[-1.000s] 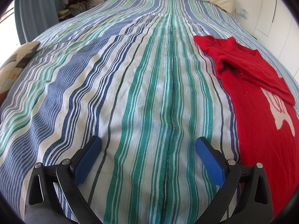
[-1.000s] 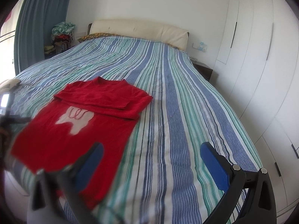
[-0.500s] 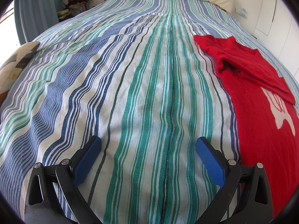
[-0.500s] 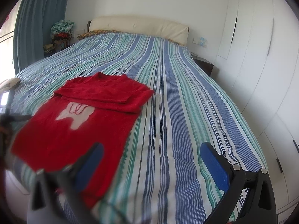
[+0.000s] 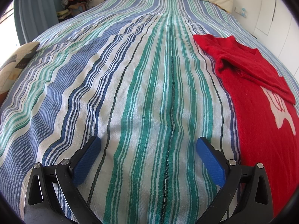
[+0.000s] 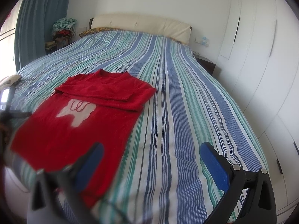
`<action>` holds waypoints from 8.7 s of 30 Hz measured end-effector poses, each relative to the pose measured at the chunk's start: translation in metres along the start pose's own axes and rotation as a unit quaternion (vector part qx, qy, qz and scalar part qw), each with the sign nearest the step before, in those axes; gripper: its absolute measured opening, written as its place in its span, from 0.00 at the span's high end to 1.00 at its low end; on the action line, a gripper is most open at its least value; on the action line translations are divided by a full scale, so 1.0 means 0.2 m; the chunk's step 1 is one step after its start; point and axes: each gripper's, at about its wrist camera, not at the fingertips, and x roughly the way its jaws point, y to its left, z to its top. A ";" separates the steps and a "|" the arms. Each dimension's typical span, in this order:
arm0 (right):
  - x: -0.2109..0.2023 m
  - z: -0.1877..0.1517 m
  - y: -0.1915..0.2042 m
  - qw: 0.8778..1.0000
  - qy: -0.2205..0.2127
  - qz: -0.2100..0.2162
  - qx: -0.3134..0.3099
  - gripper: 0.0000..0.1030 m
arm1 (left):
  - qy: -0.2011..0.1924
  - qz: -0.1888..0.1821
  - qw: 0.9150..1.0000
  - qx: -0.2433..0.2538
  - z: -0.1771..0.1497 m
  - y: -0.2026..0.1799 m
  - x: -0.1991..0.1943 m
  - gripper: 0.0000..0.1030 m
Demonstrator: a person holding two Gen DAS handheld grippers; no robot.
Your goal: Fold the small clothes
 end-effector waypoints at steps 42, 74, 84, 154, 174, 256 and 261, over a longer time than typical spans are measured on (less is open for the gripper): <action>0.20 -0.13 0.22 0.932 0.225 0.283 0.013 0.03 | 0.165 -0.229 0.956 0.083 -0.27 -0.30 -0.35 0.30; 1.47 0.84 -0.10 0.916 0.153 0.247 0.276 0.94 | 0.146 -0.252 0.950 -0.112 1.16 -0.52 0.51 0.78; 1.52 0.83 -0.26 0.933 0.090 0.173 0.302 0.57 | 0.070 -0.172 0.976 -0.117 1.20 -0.30 0.40 0.32; 1.43 0.37 -0.15 0.899 0.180 0.223 0.332 0.91 | 0.025 -0.052 0.998 0.013 0.05 -0.05 0.00 0.03; 1.34 0.94 1.33 0.862 0.203 0.428 0.180 0.68 | 0.030 -0.067 0.997 0.009 0.04 -0.04 0.00 0.01; 1.13 1.17 0.74 0.918 0.094 0.362 0.128 0.64 | 0.120 -0.246 0.962 0.012 0.79 -0.40 0.05 0.77; 1.22 0.69 0.78 0.945 0.195 0.254 0.074 0.47 | 0.087 -0.128 0.983 0.100 0.47 -0.40 -0.07 0.53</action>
